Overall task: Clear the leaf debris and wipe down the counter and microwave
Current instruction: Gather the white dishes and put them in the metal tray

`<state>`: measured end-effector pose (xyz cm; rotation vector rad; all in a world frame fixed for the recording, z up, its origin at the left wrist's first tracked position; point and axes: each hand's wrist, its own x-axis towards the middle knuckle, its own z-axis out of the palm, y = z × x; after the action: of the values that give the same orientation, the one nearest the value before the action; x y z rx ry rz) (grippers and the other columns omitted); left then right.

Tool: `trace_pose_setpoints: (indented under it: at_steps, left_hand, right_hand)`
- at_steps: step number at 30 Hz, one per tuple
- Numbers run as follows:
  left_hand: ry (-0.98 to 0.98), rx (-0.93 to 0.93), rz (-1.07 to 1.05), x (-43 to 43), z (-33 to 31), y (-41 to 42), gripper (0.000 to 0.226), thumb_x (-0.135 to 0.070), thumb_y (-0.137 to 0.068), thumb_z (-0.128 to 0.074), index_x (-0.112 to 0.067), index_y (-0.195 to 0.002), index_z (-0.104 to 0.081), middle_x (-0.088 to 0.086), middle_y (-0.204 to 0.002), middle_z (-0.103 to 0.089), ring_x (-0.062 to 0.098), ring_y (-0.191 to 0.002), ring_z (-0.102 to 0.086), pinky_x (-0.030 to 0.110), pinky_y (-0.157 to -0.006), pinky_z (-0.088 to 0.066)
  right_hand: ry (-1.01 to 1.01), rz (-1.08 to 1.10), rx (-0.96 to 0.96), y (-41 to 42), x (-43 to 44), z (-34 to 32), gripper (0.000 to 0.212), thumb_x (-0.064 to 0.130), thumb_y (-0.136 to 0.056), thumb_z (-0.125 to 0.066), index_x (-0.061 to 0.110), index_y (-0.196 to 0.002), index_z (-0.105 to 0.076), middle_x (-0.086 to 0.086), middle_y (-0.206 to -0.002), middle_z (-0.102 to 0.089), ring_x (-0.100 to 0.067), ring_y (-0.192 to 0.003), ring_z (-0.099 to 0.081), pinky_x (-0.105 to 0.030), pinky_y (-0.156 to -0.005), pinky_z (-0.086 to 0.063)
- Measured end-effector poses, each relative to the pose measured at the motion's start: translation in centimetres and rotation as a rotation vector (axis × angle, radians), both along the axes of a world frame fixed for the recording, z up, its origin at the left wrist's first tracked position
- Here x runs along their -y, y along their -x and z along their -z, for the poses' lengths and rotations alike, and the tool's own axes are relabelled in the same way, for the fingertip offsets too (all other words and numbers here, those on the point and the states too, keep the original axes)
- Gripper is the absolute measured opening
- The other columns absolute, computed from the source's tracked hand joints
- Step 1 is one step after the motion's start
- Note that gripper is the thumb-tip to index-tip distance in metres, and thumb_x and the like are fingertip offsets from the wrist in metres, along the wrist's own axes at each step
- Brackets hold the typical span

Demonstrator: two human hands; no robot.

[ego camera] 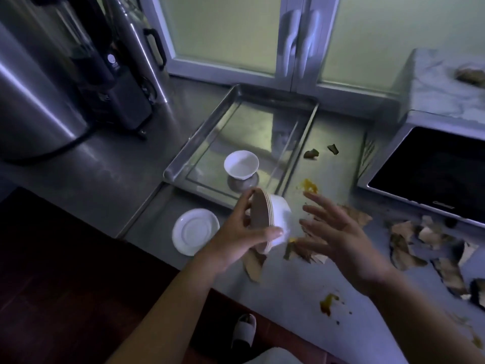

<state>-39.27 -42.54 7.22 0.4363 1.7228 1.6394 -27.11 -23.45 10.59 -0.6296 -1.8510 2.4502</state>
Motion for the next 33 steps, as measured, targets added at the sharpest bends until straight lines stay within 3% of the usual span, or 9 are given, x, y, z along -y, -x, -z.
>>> trace_pose_setpoints:
  at_steps: [4, 8, 11, 16, 20, 23, 33]
  left_hand:
    - [0.312, -0.201, -0.1, 0.3, 1.1, 8.3, 0.089, -0.052, -0.045, -0.083, -0.068, -0.119, -0.035, -0.013, -0.134, -0.032, 0.017, -0.127, -0.04, 0.032, -0.09, -0.047]
    - [0.587, -0.36, 0.023, -1.9, 2.6, 16.5, 0.113, -0.051, -0.05, -0.081, -0.057, -0.142, -0.015, -0.014, -0.142, -0.018, 0.026, -0.133, -0.028, 0.044, -0.101, -0.039]
    - [0.737, -0.504, 0.115, -4.7, 3.6, 21.1, 0.113, -0.042, -0.06, -0.084, -0.053, -0.145, -0.011, -0.003, -0.148, -0.014, 0.034, -0.134, -0.023, 0.043, -0.092, -0.037]
    - [0.885, -0.627, 0.263, -8.3, 5.0, 25.9, 0.099, -0.045, -0.064, -0.08, -0.052, -0.14, -0.018, 0.002, -0.149, -0.015, 0.036, -0.136, -0.019, 0.046, -0.093, -0.038]
    - [0.989, -0.626, 0.377, -10.1, 5.8, 27.3, 0.1, -0.044, -0.064, -0.082, -0.053, -0.142, -0.02, 0.007, -0.158, -0.003, 0.041, -0.141, -0.013, 0.052, -0.097, -0.038]
    - [1.057, -0.641, 0.431, -10.8, 6.4, 27.5, 0.107, -0.046, -0.063, -0.084, -0.048, -0.147, -0.018, 0.01, -0.161, 0.0, 0.045, -0.143, -0.01, 0.058, -0.105, -0.037]
    - [1.125, -0.632, 0.488, -11.0, 8.7, 27.4, 0.118, -0.045, -0.062, -0.088, -0.043, -0.153, -0.011, 0.011, -0.161, -0.001, 0.044, -0.144, -0.013, 0.058, -0.104, -0.038]
  right_hand:
    - [0.004, 0.301, 0.156, 0.2, 0.8, 1.2, 0.043, 0.024, -0.08, -0.067, 0.017, -0.123, -0.066, -0.011, -0.123, -0.068, -0.026, -0.111, -0.067, -0.047, -0.09, -0.057]
    - [-0.031, 0.452, 0.316, -0.8, 2.2, 2.5, 0.02, 0.018, -0.095, -0.06, 0.015, -0.113, -0.07, -0.01, -0.111, -0.072, -0.029, -0.104, -0.069, -0.045, -0.083, -0.057]
    - [-0.028, 0.517, 0.396, -1.4, 2.9, 3.1, 0.016, 0.019, -0.095, -0.062, 0.017, -0.106, -0.073, -0.006, -0.102, -0.076, -0.025, -0.098, -0.073, -0.048, -0.085, -0.057]
    - [0.012, 0.626, 0.47, -2.2, 3.2, 3.5, 0.017, 0.019, -0.093, -0.064, 0.015, -0.107, -0.072, -0.008, -0.107, -0.074, -0.029, -0.101, -0.071, -0.044, -0.078, -0.057]
    - [0.029, 0.691, 0.485, -2.6, 3.4, 3.4, 0.016, 0.012, -0.094, -0.063, 0.009, -0.107, -0.072, -0.012, -0.107, -0.073, -0.031, -0.101, -0.07, -0.044, -0.078, -0.057]
    - [0.038, 0.702, 0.506, -2.9, 3.4, 3.2, 0.015, 0.011, -0.096, -0.061, 0.009, -0.108, -0.071, -0.012, -0.108, -0.073, -0.032, -0.103, -0.069, -0.047, -0.082, -0.056]
    - [0.056, 0.716, 0.54, -3.4, 3.4, 3.1, 0.016, 0.01, -0.097, -0.059, 0.01, -0.106, -0.072, -0.013, -0.108, -0.074, -0.032, -0.103, -0.069, -0.054, -0.096, -0.052]
